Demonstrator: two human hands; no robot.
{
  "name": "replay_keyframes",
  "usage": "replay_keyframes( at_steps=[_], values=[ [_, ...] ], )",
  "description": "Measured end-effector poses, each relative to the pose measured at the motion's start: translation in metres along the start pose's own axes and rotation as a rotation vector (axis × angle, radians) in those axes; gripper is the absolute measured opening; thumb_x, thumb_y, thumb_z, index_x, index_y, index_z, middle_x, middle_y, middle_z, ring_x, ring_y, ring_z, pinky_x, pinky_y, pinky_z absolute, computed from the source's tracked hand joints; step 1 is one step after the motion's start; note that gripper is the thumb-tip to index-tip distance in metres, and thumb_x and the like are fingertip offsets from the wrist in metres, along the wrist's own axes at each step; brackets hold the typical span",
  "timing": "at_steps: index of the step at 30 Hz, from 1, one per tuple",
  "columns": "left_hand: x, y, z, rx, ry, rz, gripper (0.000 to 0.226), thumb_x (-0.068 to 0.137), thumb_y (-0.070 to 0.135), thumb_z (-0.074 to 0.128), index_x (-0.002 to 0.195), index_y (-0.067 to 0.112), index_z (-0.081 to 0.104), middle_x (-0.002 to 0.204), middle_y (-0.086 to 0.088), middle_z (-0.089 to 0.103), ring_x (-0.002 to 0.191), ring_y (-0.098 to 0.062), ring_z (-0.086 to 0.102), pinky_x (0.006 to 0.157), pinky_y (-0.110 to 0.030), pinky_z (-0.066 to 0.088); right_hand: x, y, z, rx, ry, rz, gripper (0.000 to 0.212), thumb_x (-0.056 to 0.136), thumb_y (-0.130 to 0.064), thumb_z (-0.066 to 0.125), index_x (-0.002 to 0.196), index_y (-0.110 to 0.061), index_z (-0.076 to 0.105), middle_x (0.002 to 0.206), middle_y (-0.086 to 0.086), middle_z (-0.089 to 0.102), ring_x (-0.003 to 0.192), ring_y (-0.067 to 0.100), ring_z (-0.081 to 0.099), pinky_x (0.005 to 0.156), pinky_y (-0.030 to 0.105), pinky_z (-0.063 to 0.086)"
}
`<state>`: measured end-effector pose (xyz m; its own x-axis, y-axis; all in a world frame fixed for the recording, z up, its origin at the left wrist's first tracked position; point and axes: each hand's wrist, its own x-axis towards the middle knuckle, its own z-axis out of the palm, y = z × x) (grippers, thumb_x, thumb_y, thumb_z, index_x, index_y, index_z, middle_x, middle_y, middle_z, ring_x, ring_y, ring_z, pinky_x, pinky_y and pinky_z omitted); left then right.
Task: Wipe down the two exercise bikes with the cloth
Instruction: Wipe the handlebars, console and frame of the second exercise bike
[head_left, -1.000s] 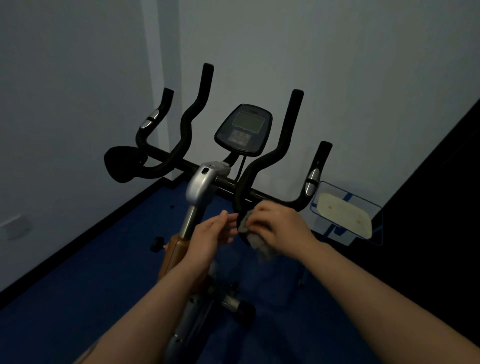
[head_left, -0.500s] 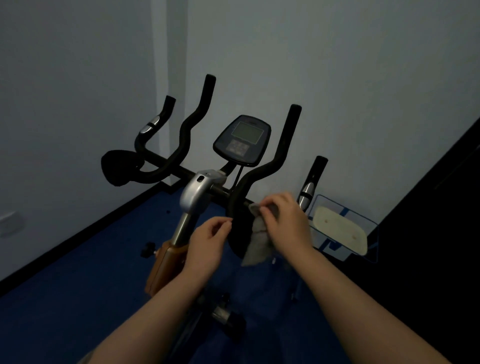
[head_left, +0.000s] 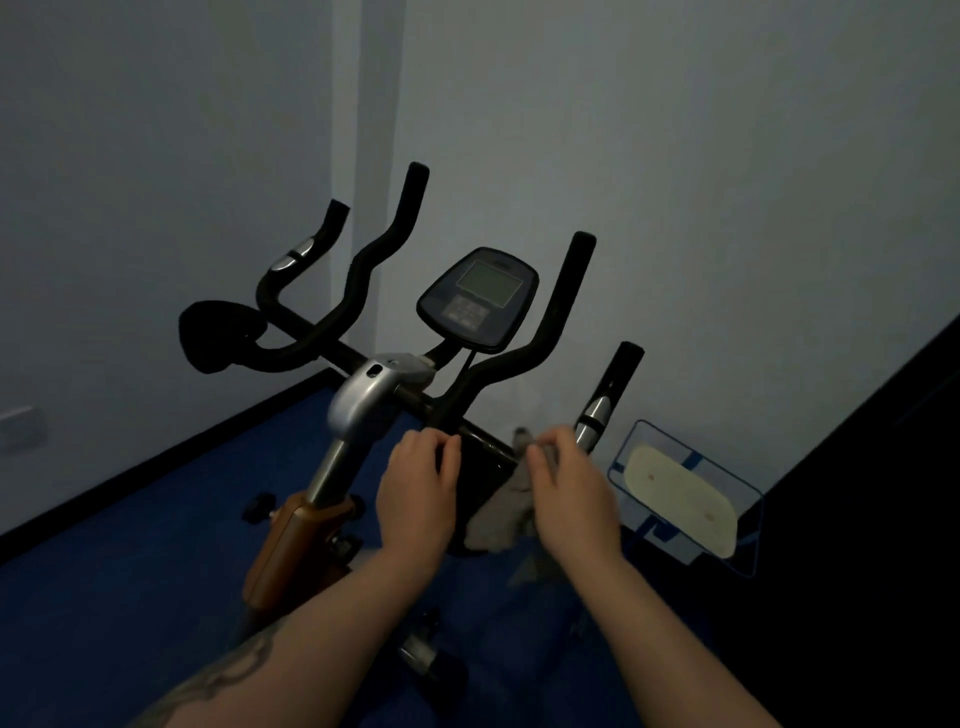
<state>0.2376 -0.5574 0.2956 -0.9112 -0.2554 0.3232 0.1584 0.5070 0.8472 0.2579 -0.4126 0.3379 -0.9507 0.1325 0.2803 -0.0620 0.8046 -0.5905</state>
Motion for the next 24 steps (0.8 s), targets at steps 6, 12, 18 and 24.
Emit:
replay_keyframes(
  at_steps=[6, 12, 18, 24],
  values=[
    [-0.005, -0.004, 0.009, 0.055, 0.156, 0.079, 0.018, 0.093, 0.031, 0.05, 0.08, 0.02, 0.056, 0.074, 0.01, 0.048, 0.065, -0.005, 0.048, 0.056, -0.019, 0.034, 0.052, 0.022, -0.006, -0.115, -0.09, -0.188, 0.029, 0.101, -0.045, 0.034, 0.119, -0.033, 0.054, 0.115, -0.006, 0.048, 0.103, 0.009, 0.05, 0.086, 0.025, 0.038],
    [-0.007, -0.008, 0.013, 0.096, 0.221, 0.083, 0.017, 0.092, 0.033, 0.051, 0.08, 0.022, 0.056, 0.075, 0.011, 0.051, 0.064, -0.004, 0.049, 0.054, -0.015, 0.035, 0.064, 0.054, 0.009, -0.63, -0.193, -0.618, 0.044, 0.099, -0.051, 0.028, 0.107, -0.024, 0.062, 0.095, -0.004, 0.066, 0.094, 0.017, 0.06, 0.105, 0.038, 0.033],
    [-0.008, -0.01, 0.016, 0.14, 0.264, 0.083, 0.019, 0.093, 0.033, 0.053, 0.082, 0.02, 0.061, 0.076, 0.009, 0.055, 0.065, -0.006, 0.052, 0.057, -0.022, 0.041, 0.095, 0.019, 0.043, -0.546, -0.486, -0.556, 0.046, 0.102, -0.05, 0.023, 0.117, -0.014, 0.046, 0.105, 0.012, 0.064, 0.091, 0.033, 0.061, 0.065, 0.037, 0.039],
    [-0.009, -0.011, 0.015, 0.179, 0.28, 0.089, 0.021, 0.093, 0.035, 0.051, 0.08, 0.021, 0.061, 0.074, 0.008, 0.056, 0.065, -0.007, 0.054, 0.056, -0.029, 0.046, 0.099, 0.03, 0.035, -0.491, -0.618, -0.575, 0.043, 0.101, -0.051, 0.026, 0.119, -0.014, 0.04, 0.111, 0.014, 0.061, 0.092, 0.034, 0.06, 0.065, 0.037, 0.037]
  ],
)
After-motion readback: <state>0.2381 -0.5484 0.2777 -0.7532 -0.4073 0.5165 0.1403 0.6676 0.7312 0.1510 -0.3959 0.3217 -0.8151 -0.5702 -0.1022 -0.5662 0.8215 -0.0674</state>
